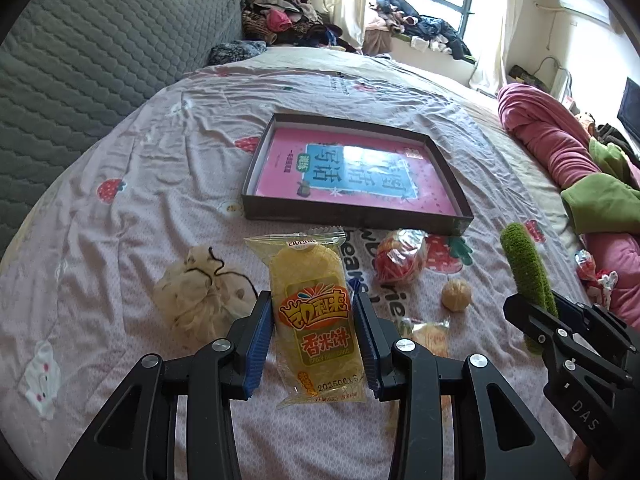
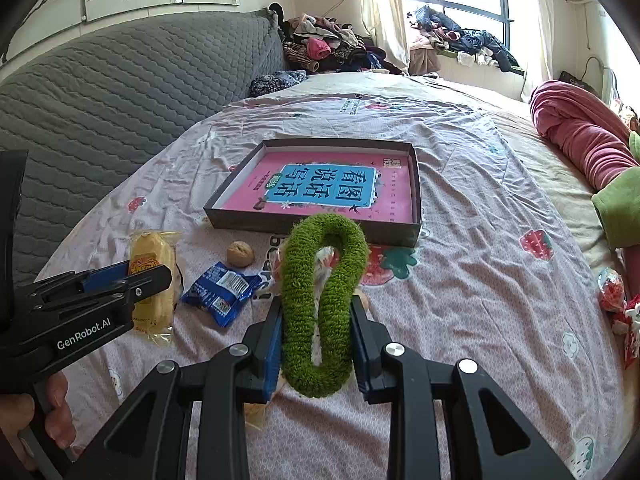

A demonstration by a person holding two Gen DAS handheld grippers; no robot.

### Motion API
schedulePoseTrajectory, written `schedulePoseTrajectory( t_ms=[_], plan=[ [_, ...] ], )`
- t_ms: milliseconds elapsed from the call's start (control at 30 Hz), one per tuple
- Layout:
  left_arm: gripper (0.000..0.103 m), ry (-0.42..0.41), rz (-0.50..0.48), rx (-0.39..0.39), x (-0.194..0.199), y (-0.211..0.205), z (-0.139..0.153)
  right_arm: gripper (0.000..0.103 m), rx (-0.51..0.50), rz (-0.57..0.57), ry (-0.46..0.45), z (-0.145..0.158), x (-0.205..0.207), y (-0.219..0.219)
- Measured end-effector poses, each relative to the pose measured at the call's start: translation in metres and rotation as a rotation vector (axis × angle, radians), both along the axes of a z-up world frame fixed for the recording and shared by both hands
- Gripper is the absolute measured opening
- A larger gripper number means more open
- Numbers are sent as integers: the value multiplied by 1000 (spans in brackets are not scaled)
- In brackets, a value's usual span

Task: Organize objects
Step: 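Carry the yellow packet and green ring with both tools over the tray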

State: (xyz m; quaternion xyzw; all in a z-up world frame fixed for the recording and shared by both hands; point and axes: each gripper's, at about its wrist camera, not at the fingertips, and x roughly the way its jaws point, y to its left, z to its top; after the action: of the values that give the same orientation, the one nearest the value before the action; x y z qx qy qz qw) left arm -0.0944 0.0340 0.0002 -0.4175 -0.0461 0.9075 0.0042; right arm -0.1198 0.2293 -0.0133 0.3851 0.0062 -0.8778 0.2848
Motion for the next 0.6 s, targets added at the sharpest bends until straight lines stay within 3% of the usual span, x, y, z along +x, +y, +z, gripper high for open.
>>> schedulePoseTrajectory(
  t_ms=[600],
  plan=[
    [41,30,-46,-40,-27,13,13,30,-30,-5,29,17,-23,-9]
  ],
)
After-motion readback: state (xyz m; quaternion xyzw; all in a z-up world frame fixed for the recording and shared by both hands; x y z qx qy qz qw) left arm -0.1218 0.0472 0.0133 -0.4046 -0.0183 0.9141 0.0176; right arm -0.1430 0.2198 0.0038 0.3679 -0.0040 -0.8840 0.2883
